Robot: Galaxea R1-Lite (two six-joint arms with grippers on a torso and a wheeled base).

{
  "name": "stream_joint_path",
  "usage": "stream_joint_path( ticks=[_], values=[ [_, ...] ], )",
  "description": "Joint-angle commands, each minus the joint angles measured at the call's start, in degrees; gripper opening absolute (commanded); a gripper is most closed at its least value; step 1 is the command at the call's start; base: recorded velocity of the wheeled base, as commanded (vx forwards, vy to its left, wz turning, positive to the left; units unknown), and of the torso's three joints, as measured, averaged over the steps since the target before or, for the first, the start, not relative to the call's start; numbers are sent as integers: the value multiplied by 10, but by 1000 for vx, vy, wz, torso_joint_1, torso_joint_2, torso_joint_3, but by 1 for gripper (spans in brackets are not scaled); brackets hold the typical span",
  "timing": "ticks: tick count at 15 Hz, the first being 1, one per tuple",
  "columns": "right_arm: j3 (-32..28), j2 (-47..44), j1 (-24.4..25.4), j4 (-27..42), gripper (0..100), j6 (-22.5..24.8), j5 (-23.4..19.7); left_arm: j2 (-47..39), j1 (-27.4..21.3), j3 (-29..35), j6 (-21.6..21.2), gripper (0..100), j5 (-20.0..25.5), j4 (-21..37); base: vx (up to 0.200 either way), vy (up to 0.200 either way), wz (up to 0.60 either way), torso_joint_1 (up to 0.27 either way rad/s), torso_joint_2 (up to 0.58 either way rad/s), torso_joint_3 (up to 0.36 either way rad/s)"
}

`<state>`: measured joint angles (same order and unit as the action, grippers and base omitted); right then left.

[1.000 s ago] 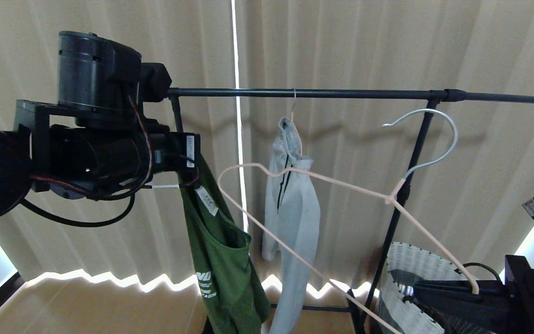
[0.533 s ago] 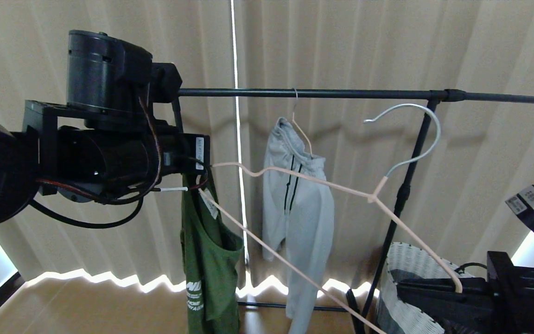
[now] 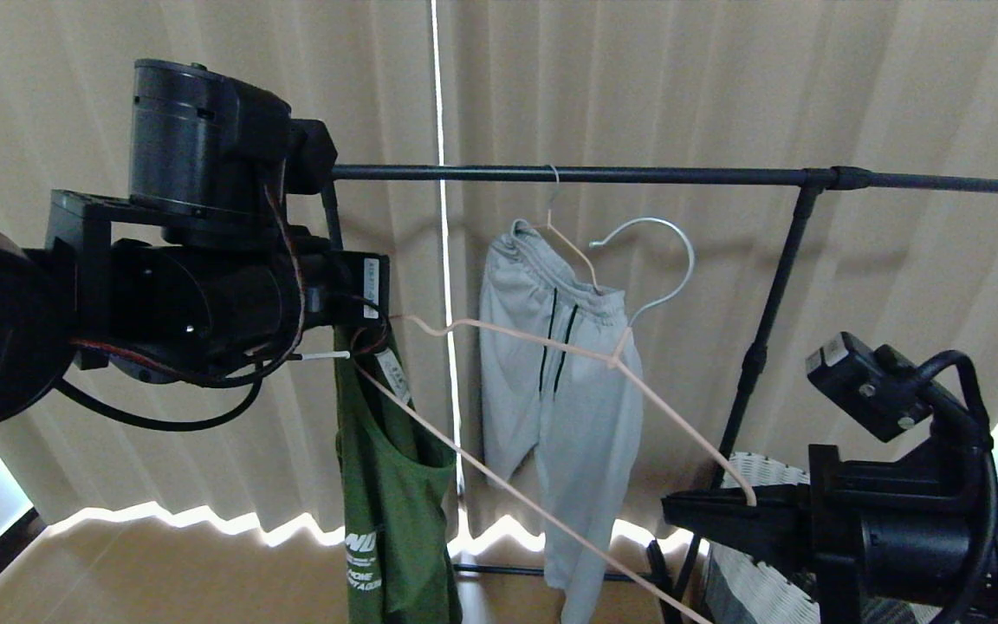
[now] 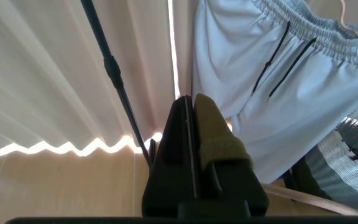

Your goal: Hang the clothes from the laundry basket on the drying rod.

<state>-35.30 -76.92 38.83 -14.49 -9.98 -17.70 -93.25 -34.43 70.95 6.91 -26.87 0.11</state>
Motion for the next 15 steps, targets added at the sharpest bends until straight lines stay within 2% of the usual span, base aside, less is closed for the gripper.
stream_joint_path(
  ticks=[1,3,6,10,15],
  values=[
    [-14,-41,0,0,0,-2,3,3,0,0,0,0,0,1,0,0,0,0,0,0],
    [-24,-66,0,0,0,-7,30,3,2,0,0,0,-20,12,0,0,0,0,0,0],
    [-64,-101,0,0,0,-72,63,7,1,0,2,0,-28,31,0,0,0,0,0,0],
    [-93,-130,1,-1,0,-78,68,7,-28,2,36,0,-28,35,0,0,0,0,0,0],
    [-96,-138,9,-4,0,-78,67,9,-48,14,43,0,-21,31,0,0,0,0,0,0]
  ],
)
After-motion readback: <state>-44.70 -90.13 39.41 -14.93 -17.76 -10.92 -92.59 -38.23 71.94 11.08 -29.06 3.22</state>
